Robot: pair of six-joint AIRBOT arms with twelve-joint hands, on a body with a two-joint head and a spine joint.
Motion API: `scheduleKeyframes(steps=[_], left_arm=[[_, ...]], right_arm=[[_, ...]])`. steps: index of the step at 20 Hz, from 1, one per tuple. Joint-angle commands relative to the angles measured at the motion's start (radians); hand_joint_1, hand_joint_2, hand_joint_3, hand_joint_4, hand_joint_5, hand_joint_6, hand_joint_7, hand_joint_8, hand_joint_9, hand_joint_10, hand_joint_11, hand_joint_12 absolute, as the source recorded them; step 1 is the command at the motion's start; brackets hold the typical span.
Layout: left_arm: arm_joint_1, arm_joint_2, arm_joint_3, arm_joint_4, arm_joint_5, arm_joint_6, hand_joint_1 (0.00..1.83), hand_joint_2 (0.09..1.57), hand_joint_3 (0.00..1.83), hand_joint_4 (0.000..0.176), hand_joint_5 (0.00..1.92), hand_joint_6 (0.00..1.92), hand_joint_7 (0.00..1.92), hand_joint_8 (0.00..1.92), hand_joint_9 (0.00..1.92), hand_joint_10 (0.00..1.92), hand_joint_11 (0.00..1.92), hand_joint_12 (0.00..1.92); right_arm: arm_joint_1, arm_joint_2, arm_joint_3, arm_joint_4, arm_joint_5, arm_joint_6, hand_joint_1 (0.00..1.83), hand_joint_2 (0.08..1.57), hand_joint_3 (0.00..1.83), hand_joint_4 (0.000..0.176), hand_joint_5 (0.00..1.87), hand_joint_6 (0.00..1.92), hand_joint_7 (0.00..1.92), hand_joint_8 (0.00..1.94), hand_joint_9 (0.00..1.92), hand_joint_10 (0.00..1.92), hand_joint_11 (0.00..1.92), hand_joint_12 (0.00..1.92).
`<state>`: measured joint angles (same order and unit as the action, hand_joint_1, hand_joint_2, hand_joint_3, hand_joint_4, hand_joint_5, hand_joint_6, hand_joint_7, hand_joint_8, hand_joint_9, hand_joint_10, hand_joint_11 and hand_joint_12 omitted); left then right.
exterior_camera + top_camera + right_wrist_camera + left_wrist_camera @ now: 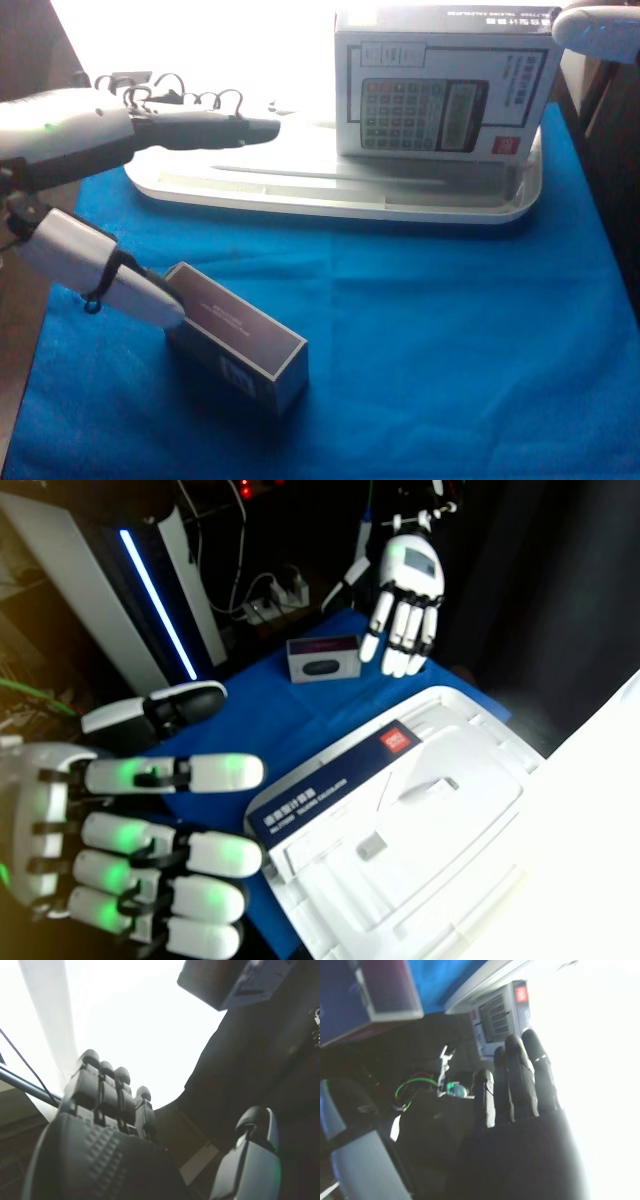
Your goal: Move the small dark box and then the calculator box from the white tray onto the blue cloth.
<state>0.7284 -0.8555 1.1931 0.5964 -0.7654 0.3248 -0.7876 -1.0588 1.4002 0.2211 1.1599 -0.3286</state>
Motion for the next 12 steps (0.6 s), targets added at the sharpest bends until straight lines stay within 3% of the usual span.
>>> scheduleKeyframes(steps=[1, 3, 4, 6, 7, 8, 9, 11, 12], left_arm=[[-0.008, 0.011, -0.001, -0.078, -0.104, 0.015, 0.67, 0.79, 0.00, 0.176, 0.03, 0.00, 0.19, 0.00, 0.24, 0.00, 0.03, 0.58], [-0.009, 0.028, 0.003, -0.162, -0.128, 0.094, 0.73, 0.78, 0.00, 0.176, 0.01, 0.00, 0.15, 0.00, 0.19, 0.00, 0.07, 0.30], [-0.013, 0.035, 0.006, -0.195, -0.140, 0.123, 0.75, 0.77, 0.00, 0.164, 0.03, 0.01, 0.14, 0.00, 0.14, 0.00, 0.04, 0.26], [-0.026, 0.045, 0.013, -0.250, -0.156, 0.172, 0.65, 0.70, 0.00, 0.176, 0.11, 0.01, 0.16, 0.00, 0.13, 0.00, 0.02, 0.24], [-0.032, 0.046, 0.022, -0.274, -0.162, 0.181, 0.65, 0.68, 0.00, 0.176, 0.10, 0.00, 0.14, 0.00, 0.10, 0.00, 0.00, 0.20], [-0.035, 0.046, 0.031, -0.293, -0.168, 0.181, 0.65, 0.67, 0.00, 0.176, 0.07, 0.00, 0.13, 0.00, 0.08, 0.00, 0.00, 0.17], [-0.035, 0.046, 0.035, -0.311, -0.180, 0.185, 0.66, 0.61, 0.00, 0.176, 0.03, 0.00, 0.12, 0.00, 0.05, 0.00, 0.00, 0.06], [-0.035, 0.052, 0.034, -0.346, -0.203, 0.212, 0.68, 0.61, 0.00, 0.176, 0.01, 0.00, 0.12, 0.00, 0.03, 0.00, 0.00, 0.00], [-0.035, 0.055, 0.034, -0.358, -0.214, 0.222, 0.69, 0.59, 0.00, 0.176, 0.03, 0.01, 0.11, 0.00, 0.03, 0.00, 0.00, 0.00]], right_arm=[[0.016, 0.000, 0.008, 0.024, 0.097, 0.013, 0.62, 0.67, 0.00, 0.159, 0.10, 0.00, 0.20, 0.02, 0.15, 0.02, 0.15, 0.04], [0.016, -0.005, 0.020, 0.029, 0.064, 0.013, 0.63, 0.67, 0.00, 0.143, 0.10, 0.00, 0.21, 0.01, 0.14, 0.01, 0.15, 0.04], [0.016, -0.007, 0.024, 0.036, 0.055, 0.013, 0.66, 0.68, 0.00, 0.134, 0.09, 0.00, 0.21, 0.01, 0.15, 0.01, 0.16, 0.05], [0.016, -0.014, 0.035, 0.045, 0.032, 0.017, 0.70, 0.67, 0.00, 0.123, 0.07, 0.00, 0.24, 0.00, 0.22, 0.01, 0.20, 0.08], [0.016, -0.021, 0.044, 0.050, 0.017, 0.023, 0.72, 0.66, 0.01, 0.151, 0.06, 0.00, 0.27, 0.00, 0.26, 0.00, 0.18, 0.30], [0.016, -0.030, 0.057, 0.053, 0.002, 0.035, 0.74, 0.67, 0.00, 0.167, 0.05, 0.00, 0.27, 0.00, 0.25, 0.01, 0.09, 0.52], [0.016, -0.039, 0.071, 0.058, -0.009, 0.051, 0.75, 0.65, 0.01, 0.149, 0.02, 0.01, 0.28, 0.00, 0.25, 0.00, 0.02, 0.75], [0.016, -0.058, 0.098, 0.067, -0.037, 0.085, 0.75, 0.63, 0.00, 0.112, 0.00, 0.00, 0.27, 0.00, 0.22, 0.00, 0.00, 0.80], [0.016, -0.066, 0.110, 0.069, -0.065, 0.092, 0.76, 0.62, 0.00, 0.111, 0.00, 0.00, 0.28, 0.01, 0.23, 0.00, 0.00, 0.80]])
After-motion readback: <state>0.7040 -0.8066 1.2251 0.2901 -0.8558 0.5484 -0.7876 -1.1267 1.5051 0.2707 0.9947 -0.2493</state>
